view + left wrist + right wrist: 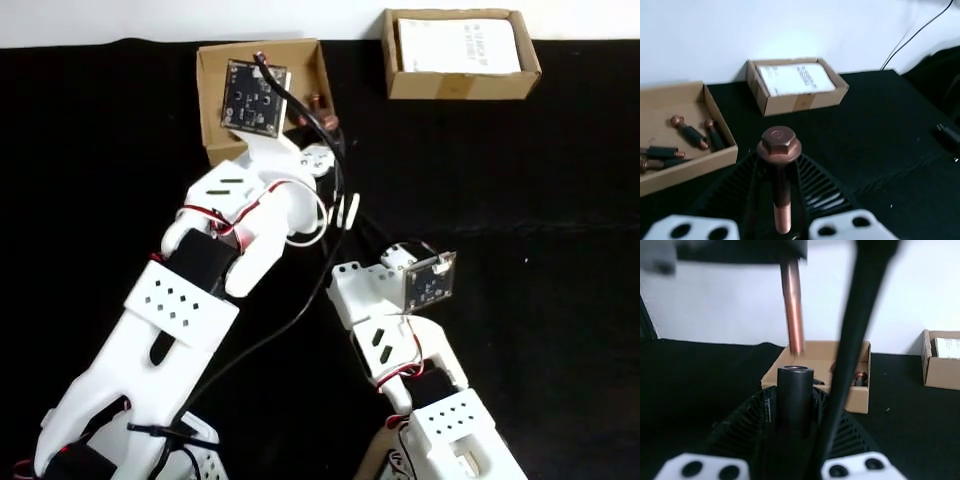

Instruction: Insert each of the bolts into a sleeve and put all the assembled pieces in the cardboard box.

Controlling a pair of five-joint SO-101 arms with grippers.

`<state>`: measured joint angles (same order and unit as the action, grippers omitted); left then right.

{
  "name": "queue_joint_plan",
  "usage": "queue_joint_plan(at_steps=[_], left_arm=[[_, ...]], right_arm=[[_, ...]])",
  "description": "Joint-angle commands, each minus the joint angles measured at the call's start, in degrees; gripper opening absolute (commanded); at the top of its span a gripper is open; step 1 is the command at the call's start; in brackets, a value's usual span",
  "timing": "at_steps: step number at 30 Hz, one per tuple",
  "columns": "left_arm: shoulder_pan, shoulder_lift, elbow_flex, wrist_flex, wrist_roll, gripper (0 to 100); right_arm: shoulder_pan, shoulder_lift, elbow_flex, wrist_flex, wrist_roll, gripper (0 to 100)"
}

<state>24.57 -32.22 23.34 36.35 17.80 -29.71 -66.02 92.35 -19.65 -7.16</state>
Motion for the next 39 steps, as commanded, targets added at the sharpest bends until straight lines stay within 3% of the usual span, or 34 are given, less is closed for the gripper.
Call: queue_joint_plan(at_steps=[1,7,15,39], left_arm=[[1.71,0.13,-6.29,0.44,0.18,1],[4.09,0.31,-10.15,7.82,0.09,1],[4.00,0.31,-4.53,8.00,-2.99,1],[4.09,0.31,2.77,8.70,-3.08,1]], right_arm=[[0.40,0.22,-0.48,-1.01,-0.53,0.6],[0.40,0.22,-0.48,-1.01,-0.44,0.6],[0.40,0.04,-0.84,-1.01,-0.44,0.6],[0.40,0.04,-0.66,-1.01,-0.18,0.6]])
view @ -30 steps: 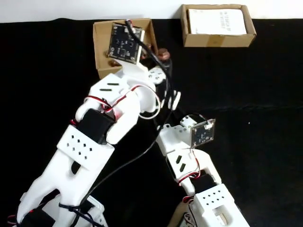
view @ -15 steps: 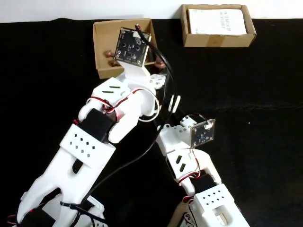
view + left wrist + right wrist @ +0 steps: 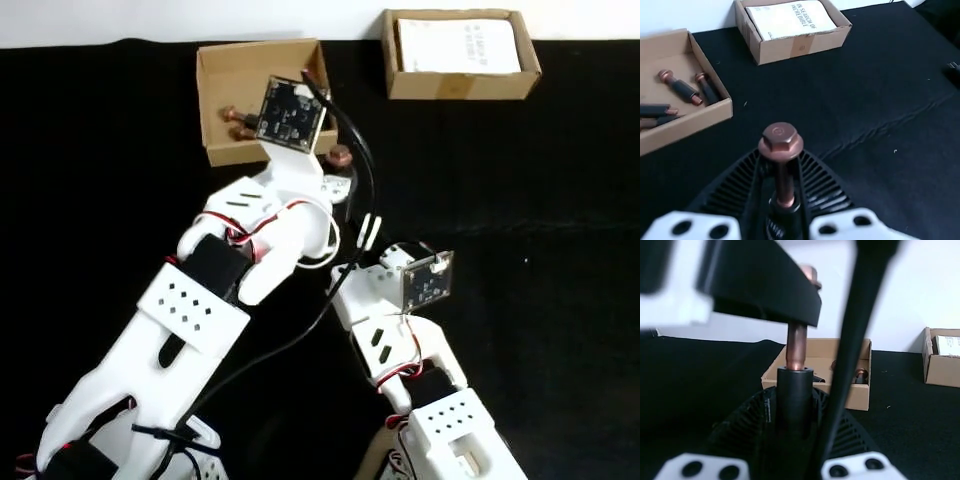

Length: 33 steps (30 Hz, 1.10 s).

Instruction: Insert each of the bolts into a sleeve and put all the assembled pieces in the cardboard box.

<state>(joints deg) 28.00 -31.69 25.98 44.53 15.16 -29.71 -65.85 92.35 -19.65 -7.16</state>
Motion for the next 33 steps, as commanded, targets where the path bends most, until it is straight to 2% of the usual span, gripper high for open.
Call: queue_joint_plan(at_steps=[1,5,9,14,19,21,24,27,31,33], left_arm=[[0.66,-0.22,0.04,2.11,-0.35,3],[2.24,-0.22,-0.22,10.20,-0.09,13],[2.15,-0.31,-4.35,17.76,1.93,17],[2.24,-0.48,-18.42,28.75,2.99,18],[1.98,-0.75,-34.07,41.05,2.73,19],[-0.04,-0.84,-41.10,46.07,2.46,19],[-5.93,-0.84,-49.01,50.64,-3.25,15],[-14.55,-0.84,-47.43,53.71,-8.26,1],[-22.64,-3.30,-32.57,52.84,-8.97,1],[-25.63,-7.96,-22.73,49.41,-9.05,1]], right_arm=[[0.40,-0.13,-0.75,-0.92,-0.18,0.6],[0.40,-0.04,-0.75,-0.92,-0.18,0.6],[0.40,0.13,-0.92,-0.31,-0.26,0.6],[0.57,0.04,-3.56,8.04,-0.53,0.6],[0.66,0.22,-13.23,17.01,-0.53,0.6],[0.66,0.48,-17.71,20.44,-0.53,0.6],[1.36,4.26,-23.43,22.46,-0.53,0.6],[2.77,12.97,-30.90,22.46,-0.53,0.6],[3.21,26.33,-43.47,22.37,-1.85,0.6],[3.21,33.10,-50.24,22.37,-4.04,0.6]])
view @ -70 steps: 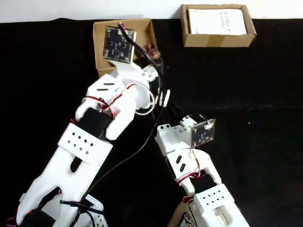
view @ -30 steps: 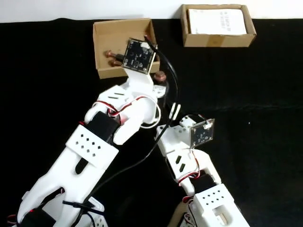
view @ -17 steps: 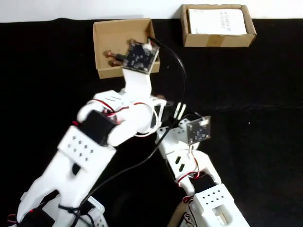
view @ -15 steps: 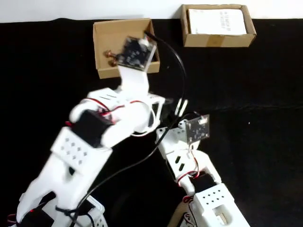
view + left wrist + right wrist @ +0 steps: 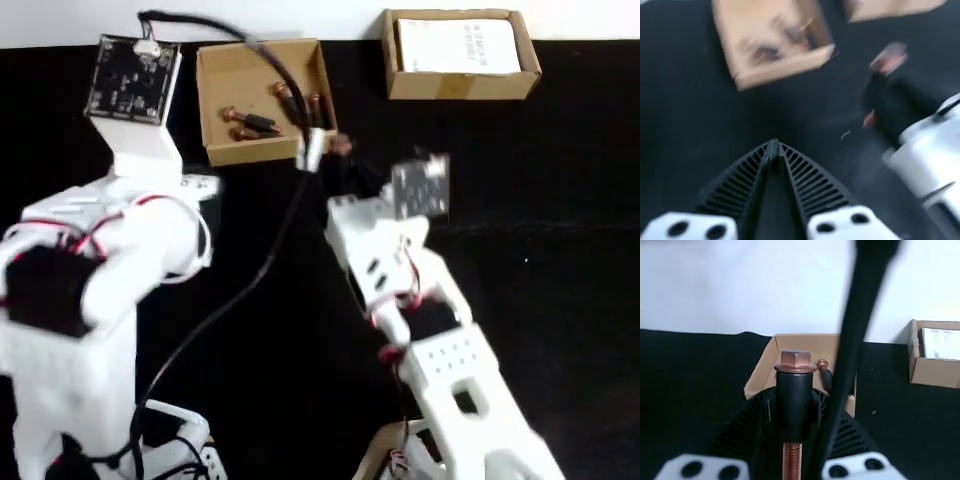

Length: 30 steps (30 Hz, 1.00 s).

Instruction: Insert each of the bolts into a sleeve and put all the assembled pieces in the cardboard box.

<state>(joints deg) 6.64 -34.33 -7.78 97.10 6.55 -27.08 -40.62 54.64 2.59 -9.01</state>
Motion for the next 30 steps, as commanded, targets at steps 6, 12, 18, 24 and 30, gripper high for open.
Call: queue_joint_plan(at_steps=[6,12,18,24,30], left_arm=[[-10.86,-30.29,45.49,-23.30,-4.40,1],[-19.03,-55.78,79.08,-45.10,-11.60,1],[-23.25,-70.29,103.60,-51.78,-11.43,1],[-26.95,-68.09,104.92,-50.46,-11.43,1],[-26.86,-67.82,104.92,-50.99,-11.43,1]], right_arm=[[0.57,30.99,-32.92,0.13,-2.55,0.6],[0.66,52.70,-53.85,0.13,-2.29,0.6],[1.27,76.62,-77.93,-0.22,2.11,0.6],[1.19,96.13,-98.42,-0.22,7.65,0.6],[1.19,110.37,-111.25,-0.13,10.64,0.6]])
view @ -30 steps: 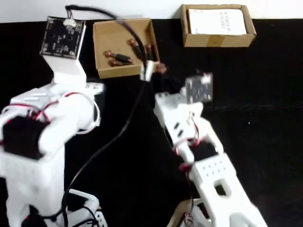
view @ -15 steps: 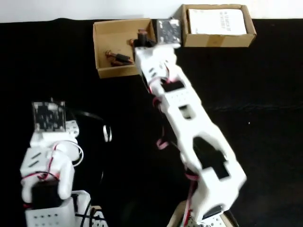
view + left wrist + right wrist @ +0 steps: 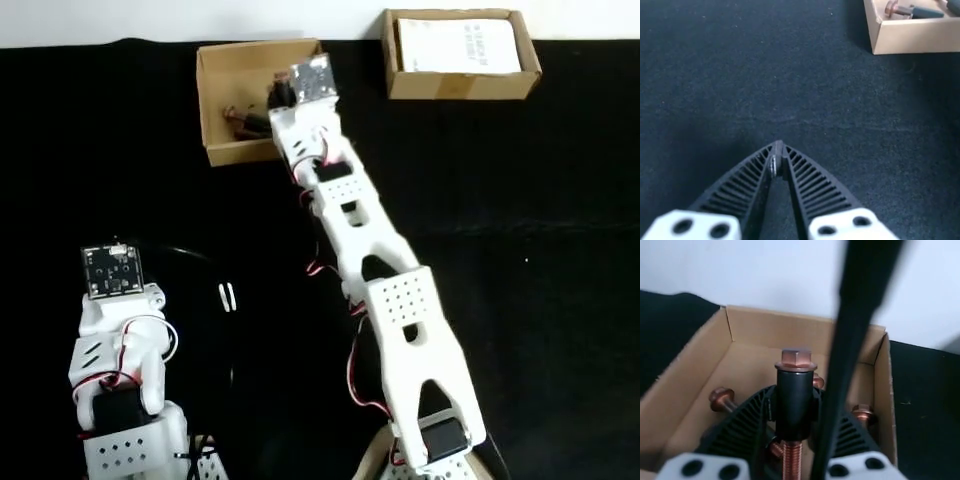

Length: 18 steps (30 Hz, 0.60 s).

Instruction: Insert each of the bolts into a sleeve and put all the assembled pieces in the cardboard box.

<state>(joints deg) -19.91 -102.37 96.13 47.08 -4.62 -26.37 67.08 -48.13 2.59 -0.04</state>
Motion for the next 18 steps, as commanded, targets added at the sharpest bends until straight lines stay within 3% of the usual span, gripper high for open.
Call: queue_joint_plan(at_steps=[1,9,15,18], left_arm=[[-0.31,0.22,1.01,-0.97,-0.26,1],[-0.22,0.22,1.01,-0.97,-0.26,1],[2.15,0.22,1.01,-0.97,-0.26,1],[3.30,0.31,1.10,-0.97,-0.26,1]], right_arm=[[0.48,4.53,-9.71,-0.13,2.11,0.6],[0.22,9.36,-13.32,5.23,1.85,1.1],[0.04,7.96,-17.36,14.99,1.67,17.1],[-0.66,6.81,-23.43,22.55,1.67,18.8]])
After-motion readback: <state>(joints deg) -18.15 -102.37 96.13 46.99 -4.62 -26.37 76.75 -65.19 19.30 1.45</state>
